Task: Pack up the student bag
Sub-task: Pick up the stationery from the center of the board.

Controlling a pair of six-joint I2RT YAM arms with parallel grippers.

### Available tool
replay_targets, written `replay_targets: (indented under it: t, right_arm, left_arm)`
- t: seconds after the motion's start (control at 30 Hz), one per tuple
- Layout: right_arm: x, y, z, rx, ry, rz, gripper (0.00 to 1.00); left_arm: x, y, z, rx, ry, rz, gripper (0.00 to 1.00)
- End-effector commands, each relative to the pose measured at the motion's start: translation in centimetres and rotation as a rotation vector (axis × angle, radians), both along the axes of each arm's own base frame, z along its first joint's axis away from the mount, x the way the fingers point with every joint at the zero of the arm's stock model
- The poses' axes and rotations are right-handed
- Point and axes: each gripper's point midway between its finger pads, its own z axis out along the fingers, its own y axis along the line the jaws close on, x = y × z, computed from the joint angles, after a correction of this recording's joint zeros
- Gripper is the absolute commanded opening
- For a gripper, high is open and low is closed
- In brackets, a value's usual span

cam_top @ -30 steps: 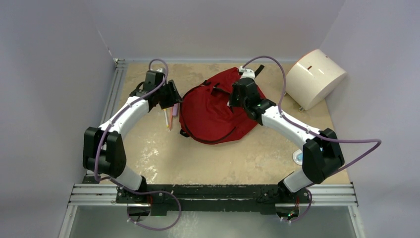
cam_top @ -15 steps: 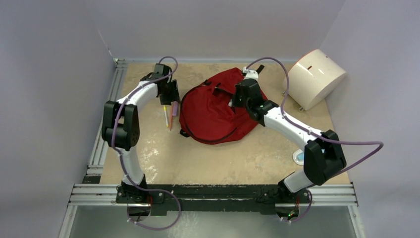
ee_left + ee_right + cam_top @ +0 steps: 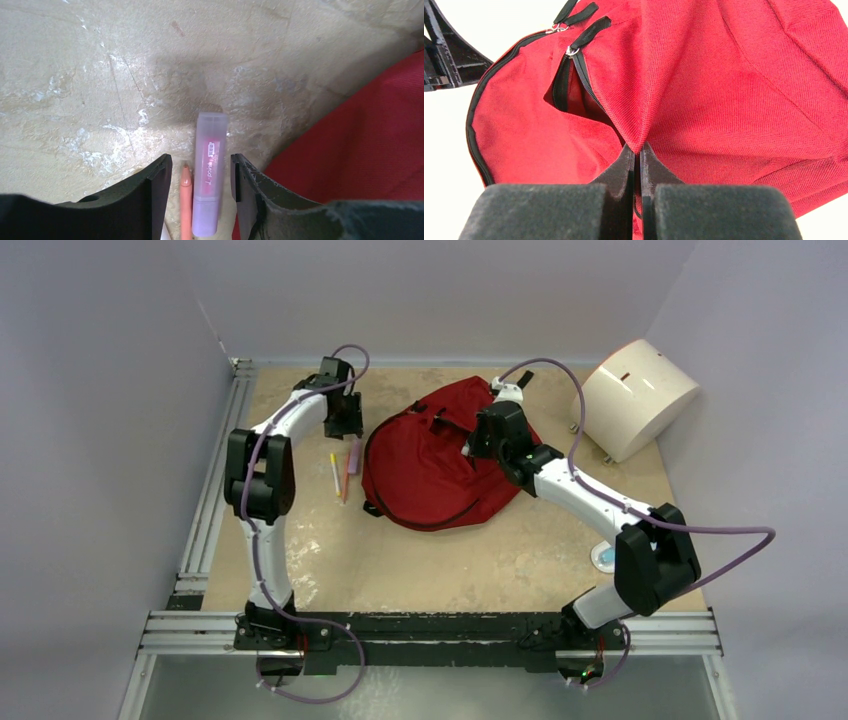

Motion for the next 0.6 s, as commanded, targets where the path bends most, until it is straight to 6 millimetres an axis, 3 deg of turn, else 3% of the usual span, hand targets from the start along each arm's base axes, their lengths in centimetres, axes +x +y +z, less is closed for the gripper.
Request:
replay_targets:
  t: [0.0, 0.4, 0.57]
  right_arm:
    - [0.4, 0.1, 2.8, 0.053, -0.073, -0.005, 0.00]
    - [0.2, 0.2, 2.6, 0.065, -0.066, -0.001, 0.00]
    - [0.2, 0.2, 2.6, 0.064, -0.066, -0.003, 0.00]
  left_arm:
    - [0.9, 0.1, 0.4, 0.018, -0.021, -0.035, 0.46]
    - [0.2, -1.9, -1.8, 0.082, 0.024, -0.120, 0.45]
    - [-0.2, -1.8, -2.3, 0.115, 0.041, -0.116, 0.43]
